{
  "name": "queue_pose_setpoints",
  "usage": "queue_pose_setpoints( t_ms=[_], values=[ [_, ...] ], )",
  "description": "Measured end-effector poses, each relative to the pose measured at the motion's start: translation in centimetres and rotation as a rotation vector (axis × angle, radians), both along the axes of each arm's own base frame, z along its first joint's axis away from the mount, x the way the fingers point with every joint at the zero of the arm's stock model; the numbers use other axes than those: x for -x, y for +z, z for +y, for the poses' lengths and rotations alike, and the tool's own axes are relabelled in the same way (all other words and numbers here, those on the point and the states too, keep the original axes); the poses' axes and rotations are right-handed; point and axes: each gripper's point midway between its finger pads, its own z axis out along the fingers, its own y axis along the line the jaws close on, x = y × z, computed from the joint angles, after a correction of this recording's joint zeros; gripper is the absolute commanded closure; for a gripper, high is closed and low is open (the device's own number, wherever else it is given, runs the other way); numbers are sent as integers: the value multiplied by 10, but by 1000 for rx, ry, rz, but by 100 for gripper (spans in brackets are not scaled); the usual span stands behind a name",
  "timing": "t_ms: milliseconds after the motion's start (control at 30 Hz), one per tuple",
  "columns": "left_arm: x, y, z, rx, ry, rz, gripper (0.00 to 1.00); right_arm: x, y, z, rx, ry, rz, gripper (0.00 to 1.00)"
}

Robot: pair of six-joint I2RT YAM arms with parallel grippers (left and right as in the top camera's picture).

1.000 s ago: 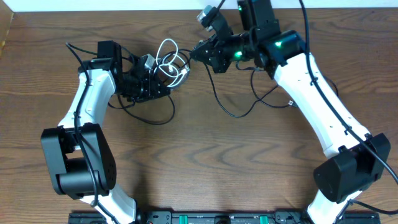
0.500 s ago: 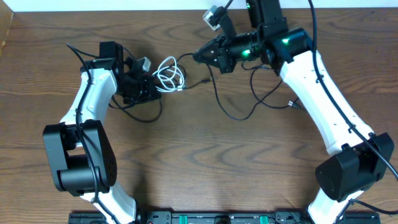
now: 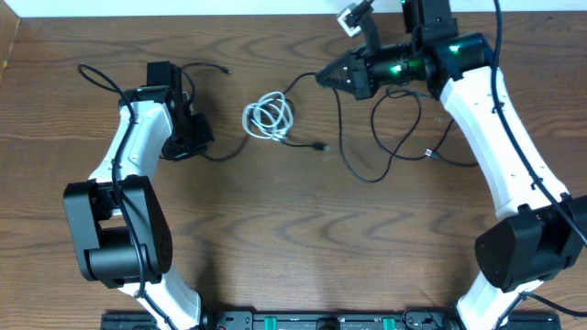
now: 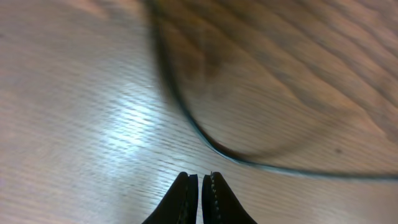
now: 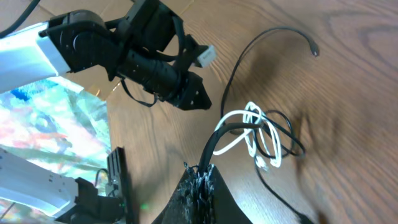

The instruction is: Untangle cables

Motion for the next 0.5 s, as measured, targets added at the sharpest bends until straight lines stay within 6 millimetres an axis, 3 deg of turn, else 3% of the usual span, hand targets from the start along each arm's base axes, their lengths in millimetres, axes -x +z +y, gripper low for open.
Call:
queue_pose_setpoints(
  t_ms=[167, 267, 400, 433, 500],
  values=[
    [5, -6, 7, -35, 66, 22, 90, -1, 1, -14, -21, -8, 29, 99],
    [4, -6, 2, -1, 67, 18, 76, 0, 3, -14, -36, 3, 29, 99],
    [1, 0, -36, 210, -56, -15, 67, 4, 4, -14, -45, 15, 39, 99],
    [1, 4, -47, 272, -85, -24, 59, 4, 5, -14, -47, 16, 40, 99],
    [1, 13, -69, 404, -129, -44, 59, 4, 5, -14, -49, 19, 40, 99]
  ],
)
